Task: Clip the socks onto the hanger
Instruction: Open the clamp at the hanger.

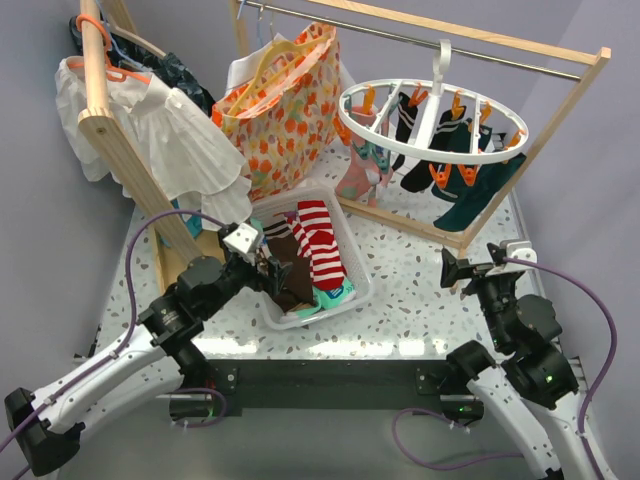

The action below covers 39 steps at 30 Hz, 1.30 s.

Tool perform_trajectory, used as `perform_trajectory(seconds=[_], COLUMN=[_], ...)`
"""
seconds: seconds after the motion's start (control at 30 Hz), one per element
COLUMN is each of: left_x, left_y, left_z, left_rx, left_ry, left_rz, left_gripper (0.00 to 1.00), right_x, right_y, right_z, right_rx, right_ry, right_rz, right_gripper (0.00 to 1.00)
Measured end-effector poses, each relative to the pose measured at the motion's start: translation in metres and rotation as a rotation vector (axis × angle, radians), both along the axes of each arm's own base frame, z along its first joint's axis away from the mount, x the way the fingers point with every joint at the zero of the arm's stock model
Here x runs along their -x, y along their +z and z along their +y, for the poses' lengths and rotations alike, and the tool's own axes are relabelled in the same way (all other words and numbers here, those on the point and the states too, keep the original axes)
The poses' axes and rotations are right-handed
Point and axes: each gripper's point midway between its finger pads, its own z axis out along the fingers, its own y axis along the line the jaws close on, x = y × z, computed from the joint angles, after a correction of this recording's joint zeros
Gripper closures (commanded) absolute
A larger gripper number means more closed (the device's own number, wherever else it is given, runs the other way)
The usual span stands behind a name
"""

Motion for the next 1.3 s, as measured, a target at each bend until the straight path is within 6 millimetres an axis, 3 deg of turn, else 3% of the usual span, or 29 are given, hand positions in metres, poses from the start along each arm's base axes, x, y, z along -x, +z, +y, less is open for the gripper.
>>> perform_trajectory(seconds=[0.37, 0.63, 0.87, 0.97, 1.1, 1.3], left_x=[-0.002, -0.005, -0.010, -0.010, -0.007, -0.005], left_y=[-0.019, -0.036, -0.030, -0.022, -0.016, -0.003], left_z=[-0.008, -0.024, -0.035, -0.039, -0.045, -0.061], left_rx=[-0.009, 0.013, 0.034, 0.060, 0.085, 0.122], left_ry=[-0.002, 0.007, 0.015, 0.004, -0.025, -0.086], left_rz=[0.078, 0.210, 0.271, 0.275, 0.273, 0.246], left_gripper=[0.00, 0.00, 0.00, 0.00, 0.00, 0.00], right_x=[-0.006, -0.018, -0.026, -0.023, -0.015, -0.001], right_y=[-0.004, -0.023, -0.036, -0.028, -0.002, 0.079], right_z=[0.015, 0.051, 0.071, 0.069, 0.058, 0.036], right_rx=[-0.015, -0.006, -0.008, -0.015, -0.037, -0.096], right_ry=[0.052, 0.196, 0.255, 0.252, 0.221, 0.159], right_rz=[0.048, 0.168, 0.279, 0.271, 0.200, 0.038], right_gripper=[0.01, 0.01, 0.01, 0.01, 0.02, 0.10])
